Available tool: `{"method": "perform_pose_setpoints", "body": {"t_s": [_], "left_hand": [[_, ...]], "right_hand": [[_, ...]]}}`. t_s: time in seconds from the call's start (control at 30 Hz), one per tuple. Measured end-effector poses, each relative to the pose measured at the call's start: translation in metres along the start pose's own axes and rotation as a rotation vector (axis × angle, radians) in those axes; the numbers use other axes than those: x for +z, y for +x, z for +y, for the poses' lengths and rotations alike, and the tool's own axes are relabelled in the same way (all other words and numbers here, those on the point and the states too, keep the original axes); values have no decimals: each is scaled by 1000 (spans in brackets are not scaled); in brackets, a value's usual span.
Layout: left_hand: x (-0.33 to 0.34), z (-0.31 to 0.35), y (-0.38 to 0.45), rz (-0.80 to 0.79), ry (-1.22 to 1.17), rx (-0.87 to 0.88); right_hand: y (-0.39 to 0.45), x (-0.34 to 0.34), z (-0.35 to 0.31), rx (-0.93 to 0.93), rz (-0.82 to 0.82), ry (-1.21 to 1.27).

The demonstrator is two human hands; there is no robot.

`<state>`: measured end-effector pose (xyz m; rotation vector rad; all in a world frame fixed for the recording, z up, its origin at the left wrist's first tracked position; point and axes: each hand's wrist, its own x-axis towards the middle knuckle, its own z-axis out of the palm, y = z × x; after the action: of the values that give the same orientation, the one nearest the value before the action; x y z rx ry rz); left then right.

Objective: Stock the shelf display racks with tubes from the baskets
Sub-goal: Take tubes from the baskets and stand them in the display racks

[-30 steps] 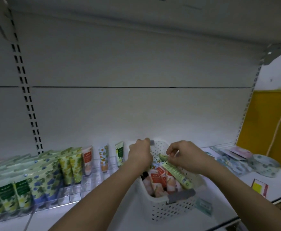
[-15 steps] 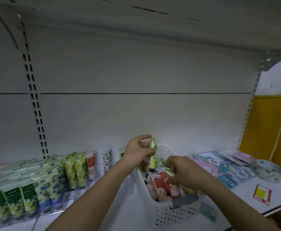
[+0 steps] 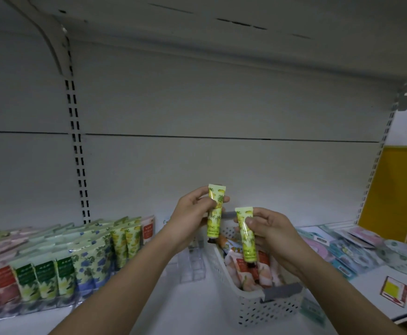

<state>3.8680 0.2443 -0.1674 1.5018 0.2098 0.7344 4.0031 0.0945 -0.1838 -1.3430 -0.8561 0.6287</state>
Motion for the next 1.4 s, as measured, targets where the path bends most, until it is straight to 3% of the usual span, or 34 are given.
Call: {"method": "perform_pose_setpoints", "body": {"t_s": [0.37, 0.83, 1.4], "left_hand": [[-58, 33, -27, 126, 90, 76], [-158, 74, -85, 379, 374, 34], [-167, 68, -99, 412, 550, -54]], "right_hand": [[12, 48, -6, -192, 31, -22], [23, 164, -9, -269, -172, 2], [45, 218, 43, -254, -56, 175]]}}
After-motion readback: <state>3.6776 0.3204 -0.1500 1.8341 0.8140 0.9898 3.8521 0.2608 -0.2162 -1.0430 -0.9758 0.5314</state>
